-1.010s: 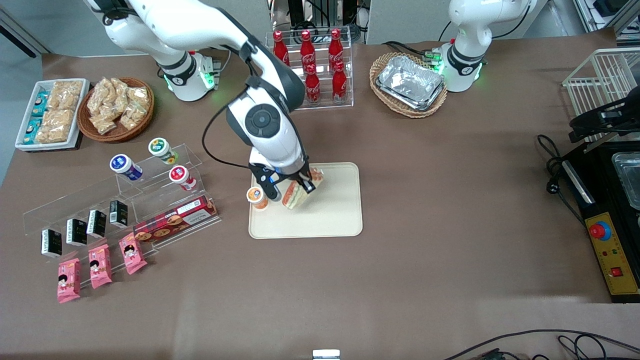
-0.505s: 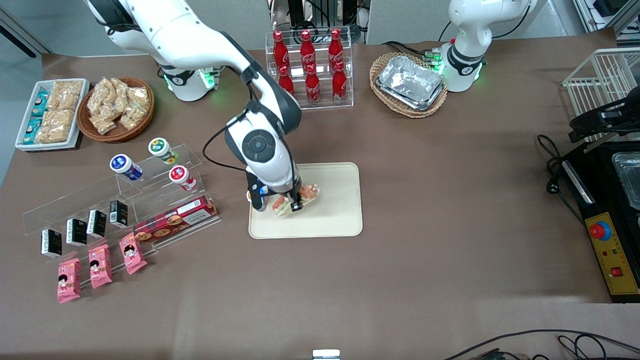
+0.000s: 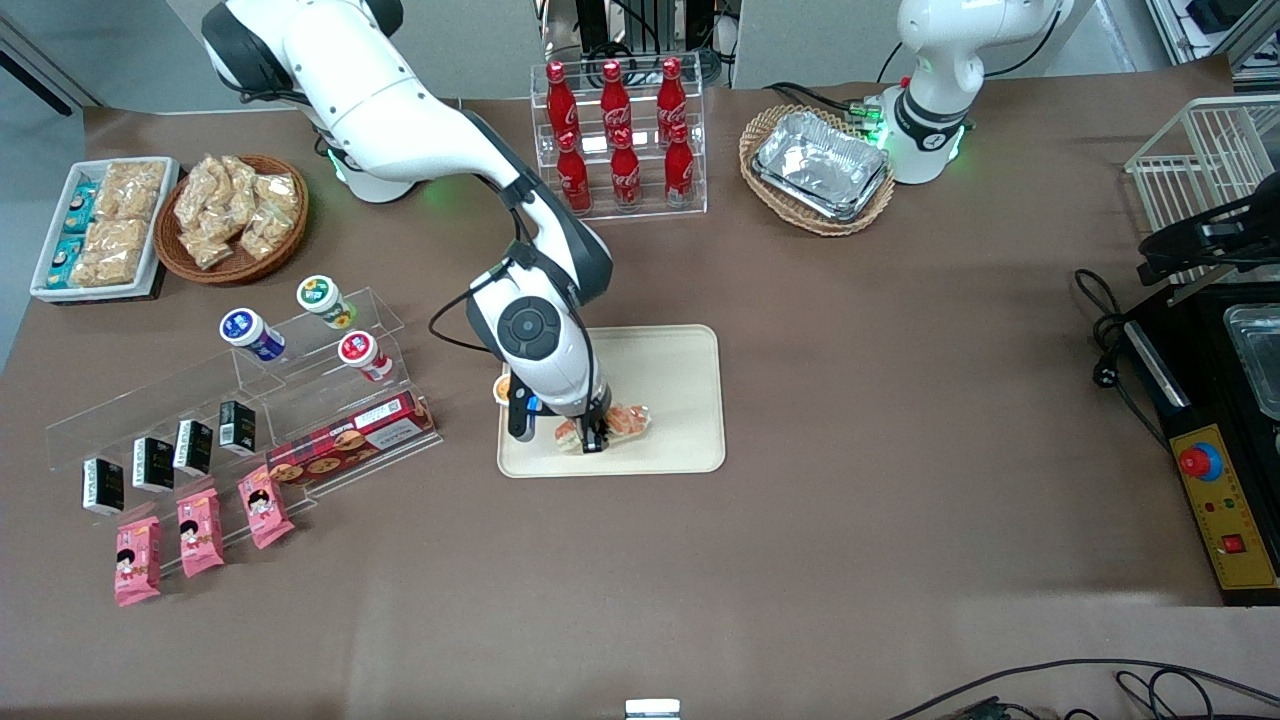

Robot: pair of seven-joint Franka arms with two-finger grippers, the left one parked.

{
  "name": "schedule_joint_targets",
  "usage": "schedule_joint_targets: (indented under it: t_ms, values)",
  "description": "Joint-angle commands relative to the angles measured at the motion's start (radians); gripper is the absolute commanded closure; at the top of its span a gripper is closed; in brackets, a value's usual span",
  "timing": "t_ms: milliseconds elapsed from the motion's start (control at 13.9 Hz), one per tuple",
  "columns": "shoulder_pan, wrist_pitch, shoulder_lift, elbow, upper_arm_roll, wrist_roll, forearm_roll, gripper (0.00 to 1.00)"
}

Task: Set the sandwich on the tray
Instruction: 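Lower the sandwich onto the tray beside the orange-lidded cup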

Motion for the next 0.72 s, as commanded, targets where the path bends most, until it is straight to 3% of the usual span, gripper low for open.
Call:
schedule_joint_targets:
  t_ms: [0,505,649]
  values:
    - [0.017,0.021,0.065,0.061,-0.007,0.046,-0.001,1.00]
    - [0.034,0.053,0.105,0.059,-0.007,0.046,0.000,0.99]
    - [0.034,0.053,0.105,0.059,-0.007,0.046,-0.001,0.42]
